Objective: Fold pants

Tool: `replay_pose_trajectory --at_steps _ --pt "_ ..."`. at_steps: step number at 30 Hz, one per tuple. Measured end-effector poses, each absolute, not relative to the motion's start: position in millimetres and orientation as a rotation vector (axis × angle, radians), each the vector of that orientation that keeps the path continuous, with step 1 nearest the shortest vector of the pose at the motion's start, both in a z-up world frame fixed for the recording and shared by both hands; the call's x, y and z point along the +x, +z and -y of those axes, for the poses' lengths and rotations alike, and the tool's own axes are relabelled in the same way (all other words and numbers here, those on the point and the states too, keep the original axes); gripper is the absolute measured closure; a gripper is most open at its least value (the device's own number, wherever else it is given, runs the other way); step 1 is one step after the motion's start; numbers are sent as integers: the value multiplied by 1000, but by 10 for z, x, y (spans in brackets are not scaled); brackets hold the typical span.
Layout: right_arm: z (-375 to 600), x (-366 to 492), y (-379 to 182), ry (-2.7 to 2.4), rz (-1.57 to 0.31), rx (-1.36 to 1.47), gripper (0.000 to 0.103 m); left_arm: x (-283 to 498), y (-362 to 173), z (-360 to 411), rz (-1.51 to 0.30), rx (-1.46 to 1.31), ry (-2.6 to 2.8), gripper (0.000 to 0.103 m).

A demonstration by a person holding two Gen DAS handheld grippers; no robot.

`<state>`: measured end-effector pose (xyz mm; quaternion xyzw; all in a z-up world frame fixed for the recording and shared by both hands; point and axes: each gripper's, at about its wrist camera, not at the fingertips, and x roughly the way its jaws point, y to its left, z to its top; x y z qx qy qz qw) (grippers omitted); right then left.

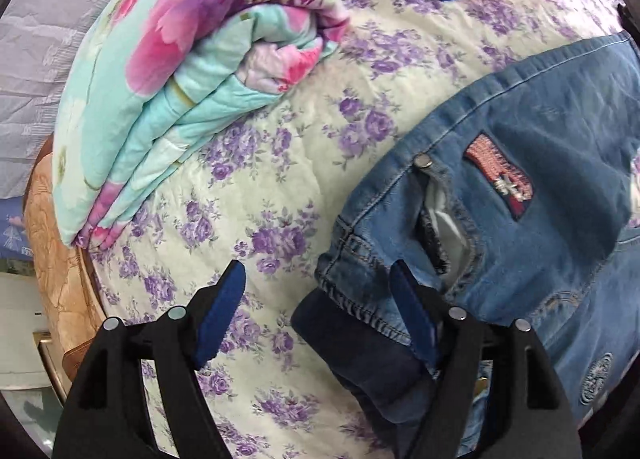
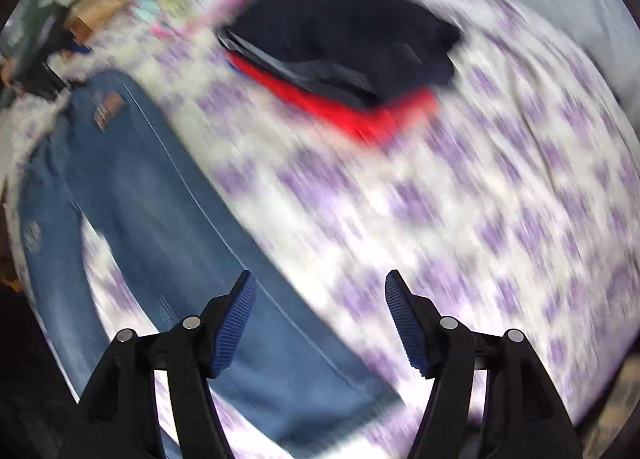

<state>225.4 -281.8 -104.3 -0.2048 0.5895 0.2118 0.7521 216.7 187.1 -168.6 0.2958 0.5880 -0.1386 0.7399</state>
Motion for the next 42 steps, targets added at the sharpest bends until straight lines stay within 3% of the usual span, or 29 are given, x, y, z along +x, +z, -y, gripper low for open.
replay_pose_trajectory --at_steps 2,6,11,14,16,18,25,32,39,42 --pt "3065 2100 -1152 435 -1341 -443 37 2126 -1585 -1801 -1279 627 -355 30" --pt "3364 1849 -1415 459 -1379 -482 41 2074 -1487 -1599 -1259 631 -371 19" --pt "3478 1869 -1844 514 -1454 -498 46 2060 -1608 -1481 -1317 654 -302 19" --pt "3485 1873 -1998 554 -1539 -471 57 2092 -1682 -1526 -1333 644 -256 19" --pt "3458 1866 -1968 599 -1580 -453 82 2136 -1728 -1590 -1342 627 -230 19" --pt "3328 1870 -1861 633 -1590 -511 86 2187 -1758 -1657 -1346 601 -219 19" --pt "3472 2126 -1072 540 -1431 -536 88 2277 -1773 -1880 -1353 497 -235 18" --pt "3340 2209 -1903 498 -1514 -632 88 2505 -2002 -1937 -1418 414 -356 18" --pt "3325 2251 -2010 451 -1532 -589 86 2635 -2127 -1896 -1450 443 -452 18" --pt "3344 2192 -2029 441 -1539 -582 86 2701 -2170 -1942 -1473 412 -492 25"
